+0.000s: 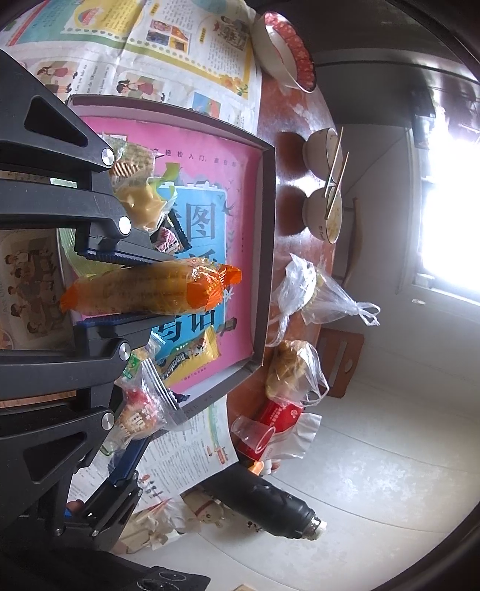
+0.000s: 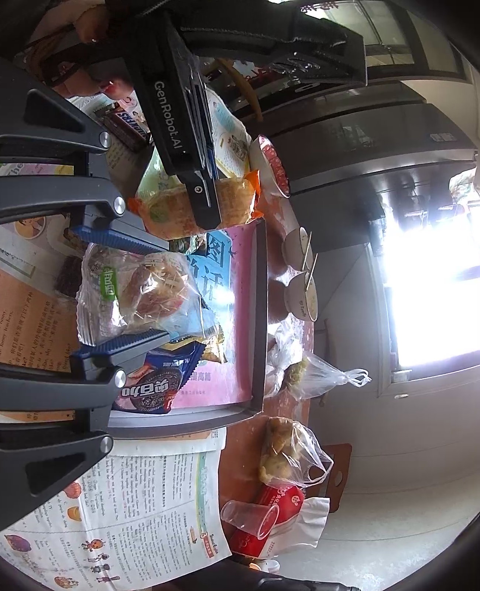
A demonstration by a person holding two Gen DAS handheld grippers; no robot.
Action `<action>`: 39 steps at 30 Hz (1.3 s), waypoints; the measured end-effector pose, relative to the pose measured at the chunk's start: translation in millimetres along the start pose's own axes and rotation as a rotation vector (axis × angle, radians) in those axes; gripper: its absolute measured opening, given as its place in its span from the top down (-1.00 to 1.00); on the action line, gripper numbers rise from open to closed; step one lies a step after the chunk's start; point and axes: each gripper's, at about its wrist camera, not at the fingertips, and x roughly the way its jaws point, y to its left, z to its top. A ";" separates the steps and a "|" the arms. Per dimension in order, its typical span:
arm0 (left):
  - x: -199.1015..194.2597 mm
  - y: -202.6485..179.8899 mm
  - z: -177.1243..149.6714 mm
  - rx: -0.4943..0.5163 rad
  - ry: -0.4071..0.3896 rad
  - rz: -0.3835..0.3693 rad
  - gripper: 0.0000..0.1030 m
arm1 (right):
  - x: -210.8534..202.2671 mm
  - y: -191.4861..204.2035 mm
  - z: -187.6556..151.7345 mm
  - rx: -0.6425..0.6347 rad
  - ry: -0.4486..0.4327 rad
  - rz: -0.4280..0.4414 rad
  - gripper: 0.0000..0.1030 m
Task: Organize snacks
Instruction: 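Lift the bread bag with the left gripper while the right carries the pastry bag over the tray, then lower the bread bag into the tray and open the left gripper while the right releases the pastry bag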
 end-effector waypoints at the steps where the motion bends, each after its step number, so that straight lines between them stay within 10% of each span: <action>1: 0.7 -0.1 -0.2 0.002 0.002 0.000 0.56 | 1.5 -0.4 0.2 0.000 0.003 -0.001 0.19; 28: 15.6 8.1 -2.2 -0.005 0.030 0.024 0.50 | 31.9 1.8 11.2 -0.037 0.017 -0.050 0.18; 39: 16.2 11.1 -3.0 -0.014 0.041 0.029 0.47 | 21.2 -2.1 10.1 -0.030 -0.011 -0.072 -0.11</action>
